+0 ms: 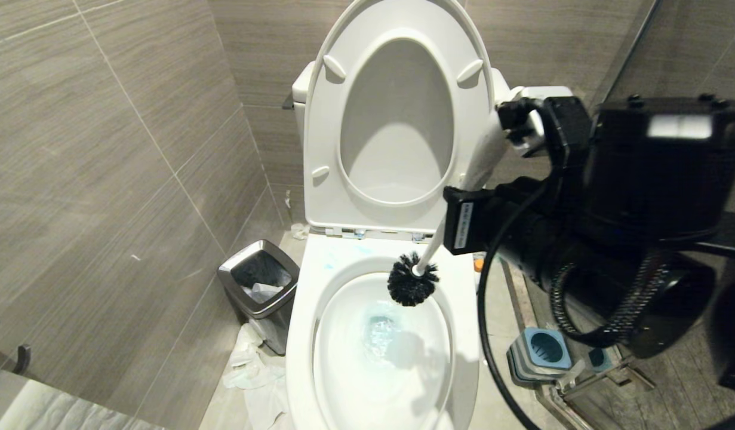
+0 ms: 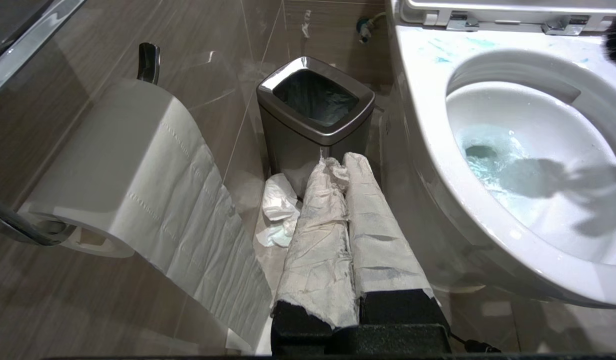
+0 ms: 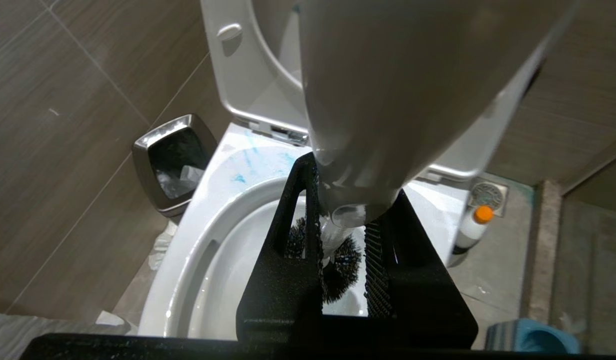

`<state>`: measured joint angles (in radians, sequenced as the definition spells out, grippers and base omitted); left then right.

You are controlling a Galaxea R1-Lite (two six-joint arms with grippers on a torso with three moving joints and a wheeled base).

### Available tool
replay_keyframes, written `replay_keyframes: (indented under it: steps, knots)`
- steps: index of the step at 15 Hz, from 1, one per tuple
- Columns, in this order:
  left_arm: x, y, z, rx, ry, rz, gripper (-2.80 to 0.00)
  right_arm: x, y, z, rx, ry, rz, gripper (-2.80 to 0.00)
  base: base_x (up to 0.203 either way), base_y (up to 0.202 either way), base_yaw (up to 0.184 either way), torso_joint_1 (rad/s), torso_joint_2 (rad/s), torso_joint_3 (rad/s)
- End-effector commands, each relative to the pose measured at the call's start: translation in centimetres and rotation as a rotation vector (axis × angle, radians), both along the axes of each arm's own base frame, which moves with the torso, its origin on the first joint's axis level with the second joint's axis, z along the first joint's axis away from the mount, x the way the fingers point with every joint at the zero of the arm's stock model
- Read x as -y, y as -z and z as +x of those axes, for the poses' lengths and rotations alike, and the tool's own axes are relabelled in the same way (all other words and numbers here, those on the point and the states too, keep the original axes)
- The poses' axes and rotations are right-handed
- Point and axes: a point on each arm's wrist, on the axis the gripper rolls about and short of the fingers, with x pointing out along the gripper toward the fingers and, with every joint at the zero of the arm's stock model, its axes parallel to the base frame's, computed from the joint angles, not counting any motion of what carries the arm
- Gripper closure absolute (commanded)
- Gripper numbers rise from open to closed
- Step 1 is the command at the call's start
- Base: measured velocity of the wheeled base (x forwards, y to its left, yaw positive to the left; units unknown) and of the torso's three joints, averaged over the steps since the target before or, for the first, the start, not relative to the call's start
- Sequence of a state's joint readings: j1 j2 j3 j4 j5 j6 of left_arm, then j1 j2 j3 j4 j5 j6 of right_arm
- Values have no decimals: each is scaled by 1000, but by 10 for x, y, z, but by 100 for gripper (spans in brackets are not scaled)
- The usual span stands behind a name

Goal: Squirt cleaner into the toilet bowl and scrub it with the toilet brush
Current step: Scrub the toilet bowl, then put the toilet brush back

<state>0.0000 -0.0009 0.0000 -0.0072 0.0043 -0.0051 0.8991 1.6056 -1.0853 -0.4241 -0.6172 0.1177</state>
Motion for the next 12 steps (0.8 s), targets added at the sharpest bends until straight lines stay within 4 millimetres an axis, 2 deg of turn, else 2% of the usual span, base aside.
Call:
replay_keyframes:
  steps: [1, 4, 7, 9, 12]
  knots:
    - [0, 2, 1, -7, 0, -1, 0, 31, -29, -20, 44, 16, 55, 0, 0, 0, 0, 0, 0, 0]
    - [0, 2, 1, -7, 0, -1, 0, 68, -43, -26, 48, 100, 55, 0, 0, 0, 0, 0, 0, 0]
    - [0, 2, 1, -7, 0, -1, 0, 97, -46, -26, 28, 195, 29, 0, 0, 0, 0, 0, 0, 0]
    - [0, 2, 1, -7, 0, 0, 0, 113, -40, -14, 10, 286, 11, 0, 0, 0, 0, 0, 0, 0]
    - [0, 2, 1, -8, 0, -1, 0, 144, -21, 13, -47, 432, -18, 0, 0, 0, 0, 0, 0, 0]
